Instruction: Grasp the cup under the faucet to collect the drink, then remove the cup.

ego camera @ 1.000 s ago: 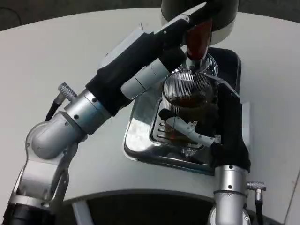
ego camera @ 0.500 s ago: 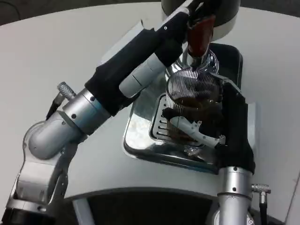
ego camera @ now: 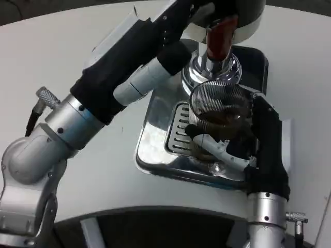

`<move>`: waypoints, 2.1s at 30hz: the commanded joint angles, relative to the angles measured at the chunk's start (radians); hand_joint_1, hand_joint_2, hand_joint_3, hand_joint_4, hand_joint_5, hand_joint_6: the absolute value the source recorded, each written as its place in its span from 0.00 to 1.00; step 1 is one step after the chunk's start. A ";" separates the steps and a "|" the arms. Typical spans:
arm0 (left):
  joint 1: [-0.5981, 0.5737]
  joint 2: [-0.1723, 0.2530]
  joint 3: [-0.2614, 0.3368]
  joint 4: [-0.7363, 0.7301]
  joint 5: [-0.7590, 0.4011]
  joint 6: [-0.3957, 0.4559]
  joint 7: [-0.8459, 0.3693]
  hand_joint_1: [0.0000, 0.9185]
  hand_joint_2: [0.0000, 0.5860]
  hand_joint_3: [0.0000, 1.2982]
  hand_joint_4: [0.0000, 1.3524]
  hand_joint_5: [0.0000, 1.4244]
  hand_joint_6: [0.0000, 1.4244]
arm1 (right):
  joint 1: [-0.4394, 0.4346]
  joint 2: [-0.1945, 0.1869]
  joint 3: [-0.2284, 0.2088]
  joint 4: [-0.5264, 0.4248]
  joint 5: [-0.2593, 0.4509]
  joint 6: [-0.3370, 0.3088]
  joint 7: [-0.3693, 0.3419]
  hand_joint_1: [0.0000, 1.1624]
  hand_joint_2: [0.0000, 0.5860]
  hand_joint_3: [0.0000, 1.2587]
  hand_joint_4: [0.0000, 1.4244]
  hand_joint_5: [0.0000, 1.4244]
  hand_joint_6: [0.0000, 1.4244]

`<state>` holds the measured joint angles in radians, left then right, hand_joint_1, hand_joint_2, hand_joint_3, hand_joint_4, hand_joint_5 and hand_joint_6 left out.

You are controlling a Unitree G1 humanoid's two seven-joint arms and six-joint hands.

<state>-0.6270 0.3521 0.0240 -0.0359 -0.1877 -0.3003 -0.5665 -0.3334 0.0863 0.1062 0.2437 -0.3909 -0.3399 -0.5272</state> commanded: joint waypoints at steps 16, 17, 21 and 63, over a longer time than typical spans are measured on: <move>0.160 0.054 0.029 -0.202 -0.057 0.041 -0.018 0.00 0.10 0.01 0.00 0.01 0.00 | 0.124 -0.009 0.024 -0.243 0.001 0.039 0.092 0.88 0.23 0.64 0.58 0.65 0.56; 0.169 0.057 0.031 -0.210 -0.056 0.037 -0.020 0.00 0.10 0.01 0.00 0.01 0.00 | 0.130 -0.009 0.024 -0.255 0.002 0.041 0.097 0.88 0.23 0.64 0.58 0.65 0.56; 0.203 0.080 0.041 -0.240 -0.037 0.004 -0.030 0.00 0.10 0.02 0.00 0.01 0.00 | 0.166 -0.012 0.025 -0.319 0.008 0.048 0.119 0.88 0.23 0.64 0.58 0.66 0.57; 0.544 0.355 0.191 -0.227 -0.026 -0.521 -0.182 0.00 0.08 0.05 0.00 0.01 0.00 | 0.788 -0.152 -0.017 -1.091 0.182 0.207 0.545 0.87 0.23 0.64 0.58 0.66 0.57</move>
<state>-0.1285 0.6788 0.1959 -0.2605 -0.2251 -0.7609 -0.7315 0.4297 -0.0598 0.0917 -0.7998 -0.2361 -0.1229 0.0060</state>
